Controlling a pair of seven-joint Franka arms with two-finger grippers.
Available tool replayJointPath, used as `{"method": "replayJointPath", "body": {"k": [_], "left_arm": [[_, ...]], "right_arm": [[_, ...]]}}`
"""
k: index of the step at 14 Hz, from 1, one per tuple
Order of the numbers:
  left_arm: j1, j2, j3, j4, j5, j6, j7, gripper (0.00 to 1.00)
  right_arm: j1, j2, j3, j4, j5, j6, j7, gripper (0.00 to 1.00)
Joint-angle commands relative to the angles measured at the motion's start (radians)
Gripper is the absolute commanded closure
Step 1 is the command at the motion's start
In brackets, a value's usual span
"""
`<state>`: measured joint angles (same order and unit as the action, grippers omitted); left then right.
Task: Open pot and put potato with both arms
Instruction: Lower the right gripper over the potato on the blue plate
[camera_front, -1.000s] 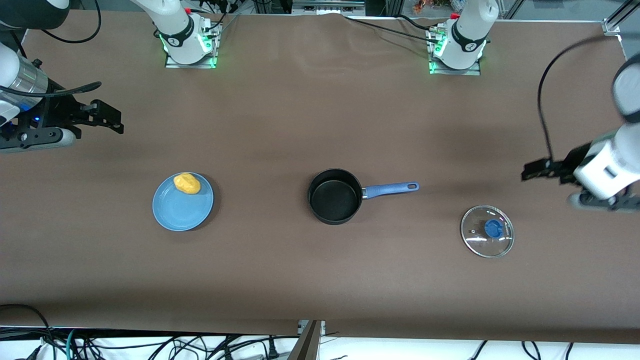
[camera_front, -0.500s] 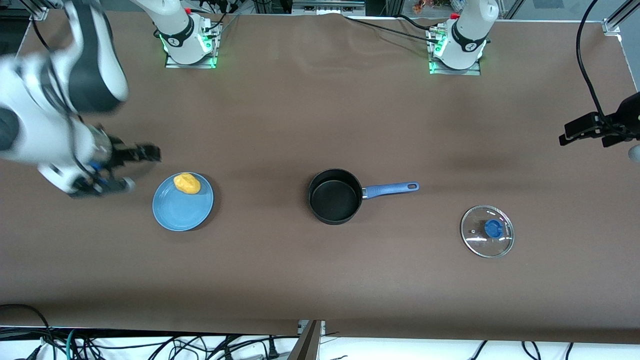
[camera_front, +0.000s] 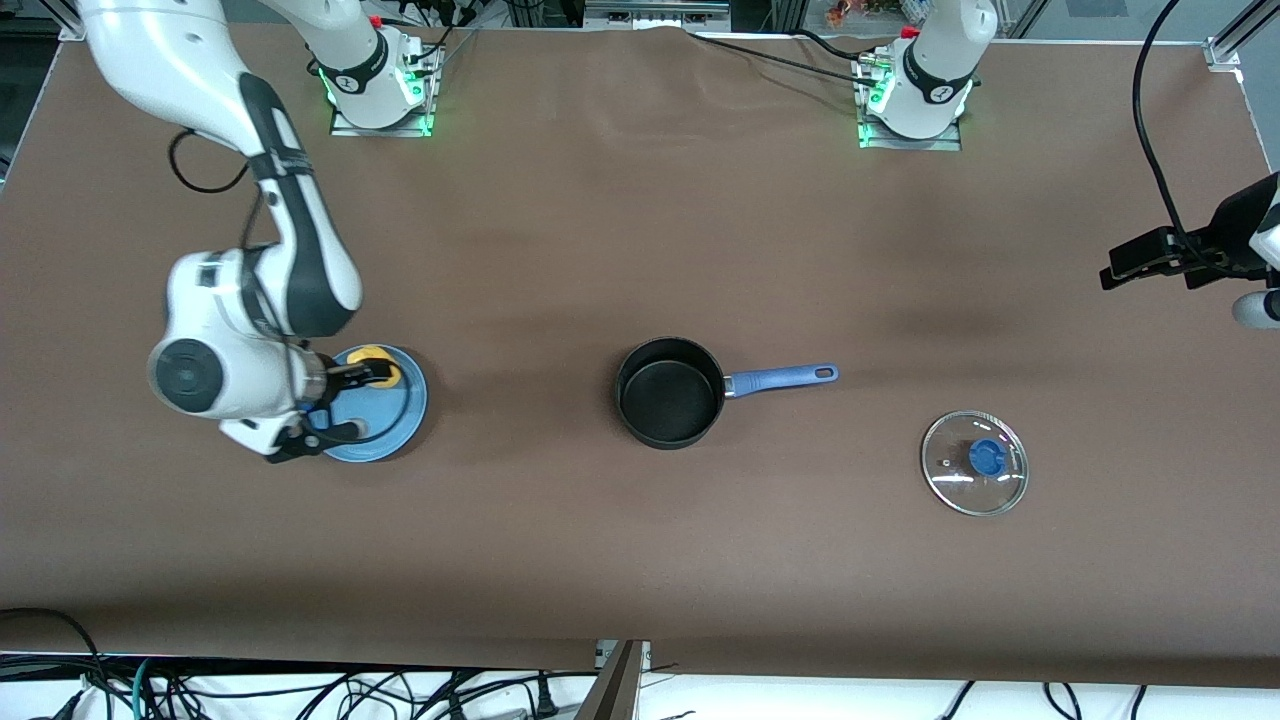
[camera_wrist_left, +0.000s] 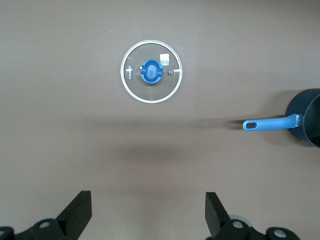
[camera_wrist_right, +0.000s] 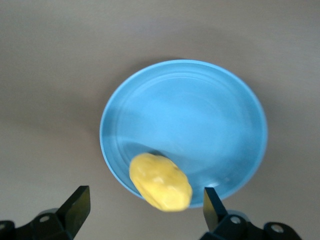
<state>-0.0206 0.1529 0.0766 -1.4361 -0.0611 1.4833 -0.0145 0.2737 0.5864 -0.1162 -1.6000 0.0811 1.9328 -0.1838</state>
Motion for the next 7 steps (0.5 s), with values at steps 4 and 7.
{"method": "replayJointPath", "body": {"k": [4, 7], "left_arm": [[0.016, 0.013, -0.017, 0.008, 0.023, -0.011, -0.010, 0.00], [0.018, 0.013, -0.014, 0.008, 0.032, -0.009, -0.009, 0.00]], "right_arm": [[0.002, -0.002, -0.006, -0.124, -0.004, 0.110, -0.156, 0.00], [-0.005, 0.000, -0.010, -0.168, -0.003, 0.176, -0.209, 0.00]]}}
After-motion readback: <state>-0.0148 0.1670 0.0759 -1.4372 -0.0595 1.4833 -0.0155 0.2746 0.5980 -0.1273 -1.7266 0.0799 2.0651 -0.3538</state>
